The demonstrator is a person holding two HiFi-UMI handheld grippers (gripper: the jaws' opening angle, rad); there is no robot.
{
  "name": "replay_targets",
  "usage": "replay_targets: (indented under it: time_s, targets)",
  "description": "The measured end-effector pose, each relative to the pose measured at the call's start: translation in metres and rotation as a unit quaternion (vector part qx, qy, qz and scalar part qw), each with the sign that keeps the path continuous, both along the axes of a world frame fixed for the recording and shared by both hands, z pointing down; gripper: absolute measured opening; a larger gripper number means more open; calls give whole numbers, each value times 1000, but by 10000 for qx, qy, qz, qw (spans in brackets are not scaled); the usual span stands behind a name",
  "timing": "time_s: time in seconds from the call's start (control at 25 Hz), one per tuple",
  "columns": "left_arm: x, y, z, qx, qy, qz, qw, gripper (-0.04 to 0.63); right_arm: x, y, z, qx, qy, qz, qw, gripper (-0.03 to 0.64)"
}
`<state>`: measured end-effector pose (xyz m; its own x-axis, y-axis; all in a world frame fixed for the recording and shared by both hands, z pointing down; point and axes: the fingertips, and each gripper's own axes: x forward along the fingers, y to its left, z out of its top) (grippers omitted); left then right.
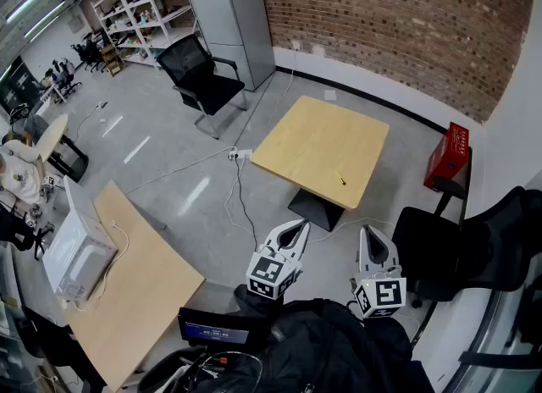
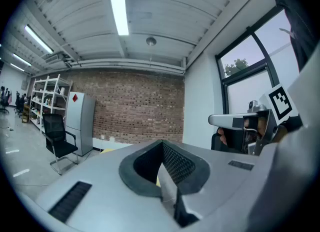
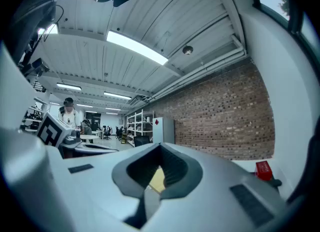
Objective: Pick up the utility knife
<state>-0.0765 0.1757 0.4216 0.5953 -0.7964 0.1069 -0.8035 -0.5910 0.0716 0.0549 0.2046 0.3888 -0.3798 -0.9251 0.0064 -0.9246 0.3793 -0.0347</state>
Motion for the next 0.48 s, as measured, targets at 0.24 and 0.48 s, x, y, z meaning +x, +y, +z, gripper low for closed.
replay_targets:
  time_s: [0.24,0.48]
  targets:
    - [1,-1,7,160,-60,107,9998,0,2,-2,-2,34,78,73,9999,5]
    - [-3,0,5,218,34,162,9996,0,-6,-2,-6,89,101,67,9999,5]
